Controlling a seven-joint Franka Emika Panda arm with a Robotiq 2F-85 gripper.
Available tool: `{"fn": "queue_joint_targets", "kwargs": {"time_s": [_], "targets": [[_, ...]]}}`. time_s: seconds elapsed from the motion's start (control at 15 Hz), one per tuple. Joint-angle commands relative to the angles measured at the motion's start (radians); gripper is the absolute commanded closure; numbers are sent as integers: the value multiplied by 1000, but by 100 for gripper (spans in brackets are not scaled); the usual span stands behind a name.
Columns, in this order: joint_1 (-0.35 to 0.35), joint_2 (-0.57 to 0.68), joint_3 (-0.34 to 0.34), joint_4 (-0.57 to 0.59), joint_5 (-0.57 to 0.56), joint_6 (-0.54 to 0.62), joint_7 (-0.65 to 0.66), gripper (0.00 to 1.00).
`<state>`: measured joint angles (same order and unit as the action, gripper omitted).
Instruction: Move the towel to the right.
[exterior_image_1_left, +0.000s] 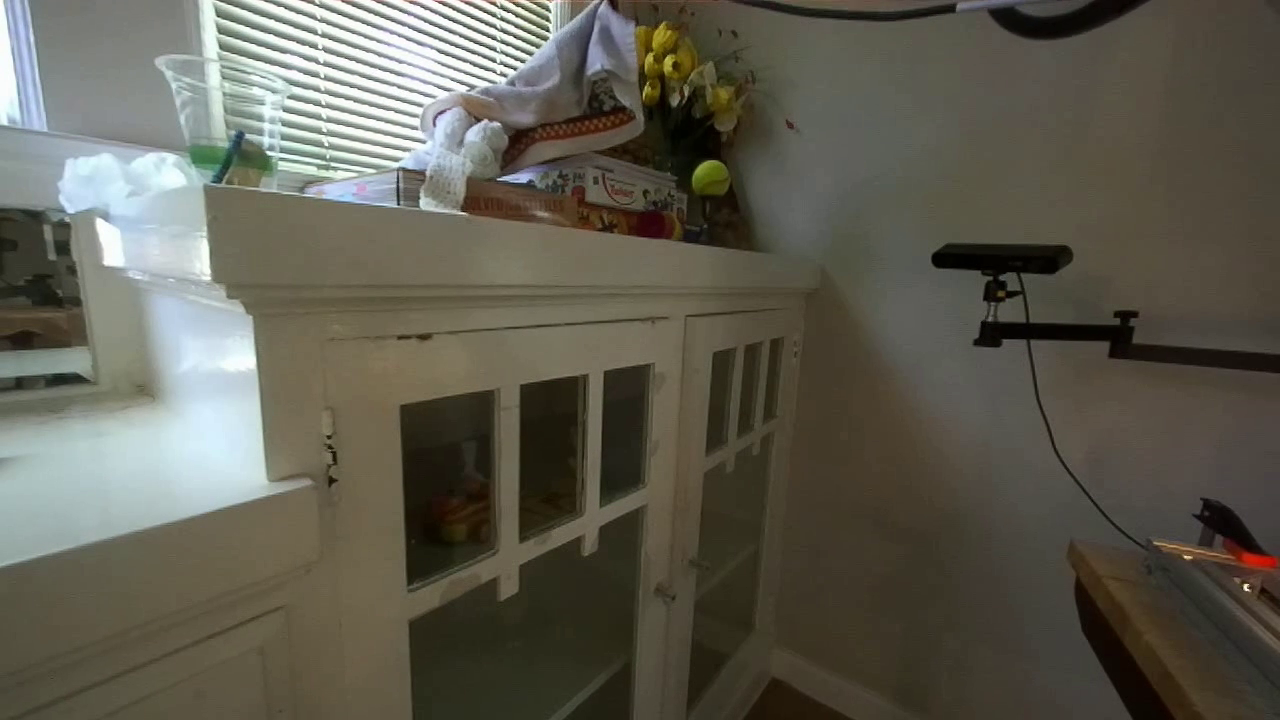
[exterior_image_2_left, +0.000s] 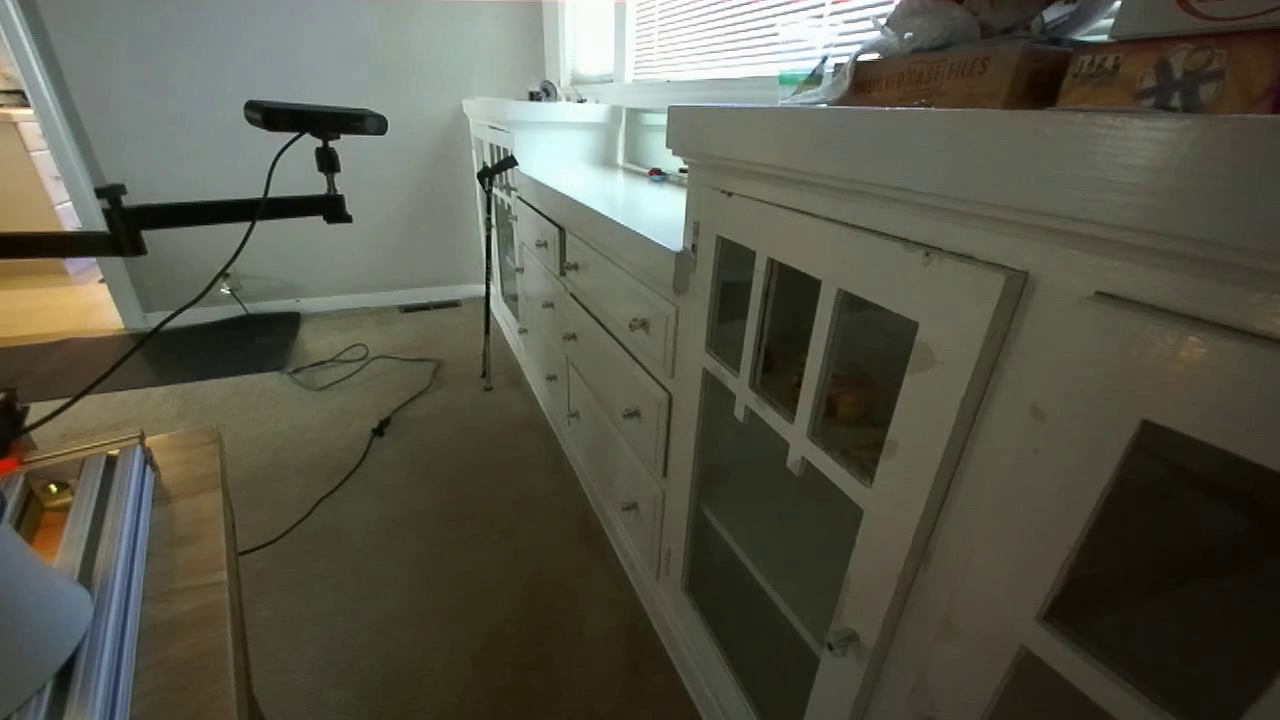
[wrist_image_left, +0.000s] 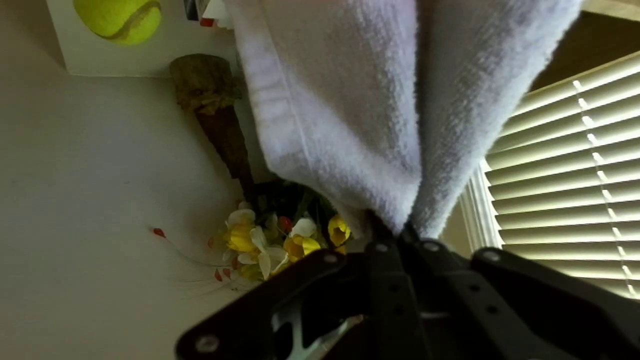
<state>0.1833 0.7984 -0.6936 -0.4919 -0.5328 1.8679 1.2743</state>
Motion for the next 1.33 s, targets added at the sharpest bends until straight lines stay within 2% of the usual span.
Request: {"fn": "queue_joint_targets", "kwargs": {"time_s": [0.0, 1.27], "targets": [[-24, 49, -36, 34, -11, -27, 71, 99], [-63, 177, -185, 34, -20, -65, 92, 99]]}}
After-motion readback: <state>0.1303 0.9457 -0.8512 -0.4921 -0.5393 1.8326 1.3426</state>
